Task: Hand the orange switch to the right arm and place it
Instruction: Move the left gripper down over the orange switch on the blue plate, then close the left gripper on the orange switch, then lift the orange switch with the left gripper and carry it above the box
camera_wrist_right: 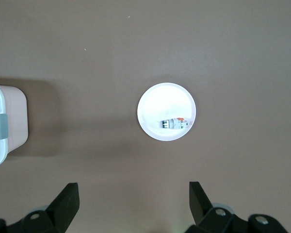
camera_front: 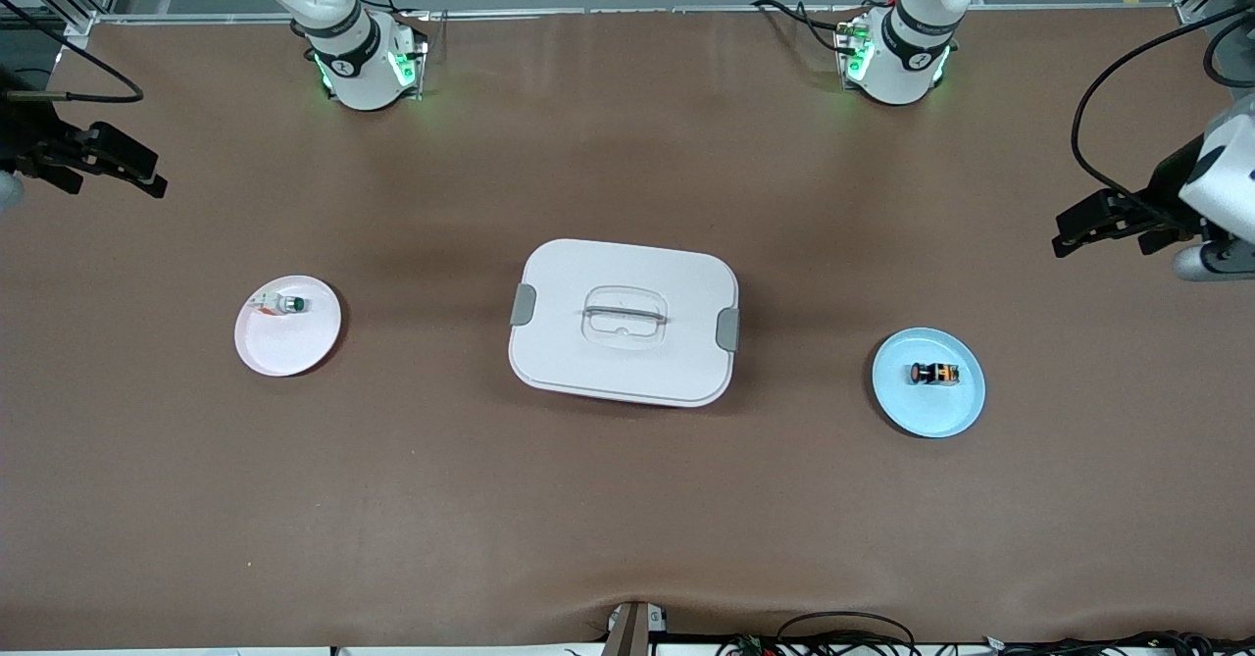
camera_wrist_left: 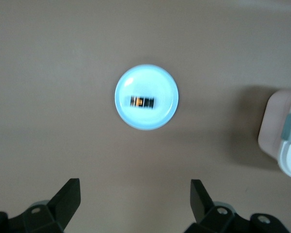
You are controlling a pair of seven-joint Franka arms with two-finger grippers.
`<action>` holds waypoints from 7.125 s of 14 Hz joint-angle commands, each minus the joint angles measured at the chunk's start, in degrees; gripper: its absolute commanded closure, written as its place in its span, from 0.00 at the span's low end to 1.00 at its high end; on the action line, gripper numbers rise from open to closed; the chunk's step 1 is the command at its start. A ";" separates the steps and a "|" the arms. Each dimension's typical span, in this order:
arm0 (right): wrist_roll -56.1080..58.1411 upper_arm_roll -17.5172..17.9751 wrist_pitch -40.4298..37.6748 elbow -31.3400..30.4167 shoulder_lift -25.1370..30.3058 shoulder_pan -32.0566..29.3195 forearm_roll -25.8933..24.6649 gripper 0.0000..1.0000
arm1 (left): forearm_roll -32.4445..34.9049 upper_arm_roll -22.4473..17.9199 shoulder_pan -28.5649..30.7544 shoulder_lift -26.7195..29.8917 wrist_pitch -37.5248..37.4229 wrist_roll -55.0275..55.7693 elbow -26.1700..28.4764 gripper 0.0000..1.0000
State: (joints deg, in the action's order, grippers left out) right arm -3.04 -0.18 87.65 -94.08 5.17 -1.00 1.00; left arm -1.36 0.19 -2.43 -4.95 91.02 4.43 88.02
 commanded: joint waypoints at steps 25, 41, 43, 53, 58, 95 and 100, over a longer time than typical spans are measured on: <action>0.40 -0.17 -0.19 -1.19 1.16 -0.24 -0.39 0.00 | 4.34 0.08 1.37 -16.05 36.76 -9.96 23.16 0.00; 0.40 -0.26 -0.19 -1.28 1.07 -0.24 -0.39 0.00 | 4.34 0.16 -0.82 -27.83 48.28 -10.58 19.73 0.00; 0.40 -0.26 -0.19 -1.28 1.07 -0.24 -0.39 0.00 | 4.34 0.08 -0.74 -29.06 49.16 -10.58 19.73 0.00; 0.40 -0.26 -0.28 -1.28 1.07 -0.24 -0.39 0.00 | 4.43 0.08 -0.21 -30.30 51.80 -10.58 20.34 0.00; 0.40 -0.26 -0.28 -1.28 1.07 -0.24 -0.30 0.00 | 4.35 0.08 -0.03 -30.30 51.80 -10.58 20.34 0.00; -0.21 -0.43 -0.37 0.21 0.46 -0.32 -0.30 0.00 | -17.78 7.54 -0.30 -10.17 -4.98 23.30 -3.20 0.76; -0.56 -0.52 -0.72 0.22 -0.33 -2.43 -0.21 0.00 | -27.28 10.79 -0.38 -10.26 -4.89 40.62 -8.29 0.76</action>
State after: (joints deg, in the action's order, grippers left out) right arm -3.09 -1.16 87.42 -94.15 5.14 -1.90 1.00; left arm -25.85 9.28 -3.02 -14.26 87.45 38.87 83.72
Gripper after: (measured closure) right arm 0.000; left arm 0.278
